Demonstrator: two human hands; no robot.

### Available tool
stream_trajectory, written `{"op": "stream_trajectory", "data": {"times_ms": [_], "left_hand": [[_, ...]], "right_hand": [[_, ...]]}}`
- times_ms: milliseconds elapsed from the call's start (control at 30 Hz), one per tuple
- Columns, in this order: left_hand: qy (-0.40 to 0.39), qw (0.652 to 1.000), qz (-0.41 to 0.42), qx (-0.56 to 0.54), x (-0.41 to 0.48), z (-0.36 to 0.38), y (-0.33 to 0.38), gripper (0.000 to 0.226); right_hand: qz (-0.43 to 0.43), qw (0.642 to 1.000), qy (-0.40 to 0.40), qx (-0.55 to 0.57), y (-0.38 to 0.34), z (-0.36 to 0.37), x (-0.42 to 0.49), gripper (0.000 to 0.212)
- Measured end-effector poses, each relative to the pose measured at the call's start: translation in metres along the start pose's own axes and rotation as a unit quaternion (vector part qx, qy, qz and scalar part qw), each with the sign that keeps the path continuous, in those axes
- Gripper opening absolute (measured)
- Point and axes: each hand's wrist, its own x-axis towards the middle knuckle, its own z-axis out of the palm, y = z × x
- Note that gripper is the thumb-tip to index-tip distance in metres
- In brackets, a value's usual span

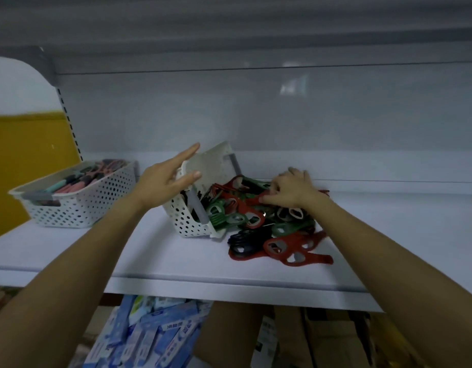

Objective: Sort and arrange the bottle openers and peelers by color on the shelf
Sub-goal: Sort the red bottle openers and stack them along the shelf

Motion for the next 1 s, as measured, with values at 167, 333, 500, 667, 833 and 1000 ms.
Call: {"op": "stream_trajectory", "data": {"times_ms": [167, 333, 500, 667, 833, 1000], "left_hand": [[-0.004, 0.998, 0.052, 0.038, 0.000, 0.013, 0.020, 0.075], [-0.004, 0.998, 0.055, 0.004, 0.000, 0.009, 0.006, 0.075], [-0.012, 0.998, 0.057, 0.000, -0.001, 0.007, 0.004, 0.082], [-0.003, 0.998, 0.060, 0.014, 0.002, 0.011, 0.005, 0.088], [0.002, 0.998, 0.060, 0.017, 0.001, 0.013, 0.009, 0.089], [0.001, 0.999, 0.051, 0.009, -0.002, 0.011, 0.005, 0.074]], "right_hand": [[-0.207, 0.971, 0.048, 0.107, -0.093, 0.019, 0.022, 0.040], [-0.210, 0.974, -0.067, 0.046, -0.118, 0.060, 0.037, 0.064], [-0.138, 0.986, -0.088, 0.029, -0.075, 0.050, 0.033, 0.067], [-0.076, 0.992, -0.101, -0.019, -0.022, 0.045, 0.020, 0.058], [-0.098, 0.995, -0.020, 0.026, -0.055, 0.035, 0.027, 0.058], [-0.171, 0.980, -0.103, 0.020, -0.119, 0.061, 0.020, 0.060]]}}
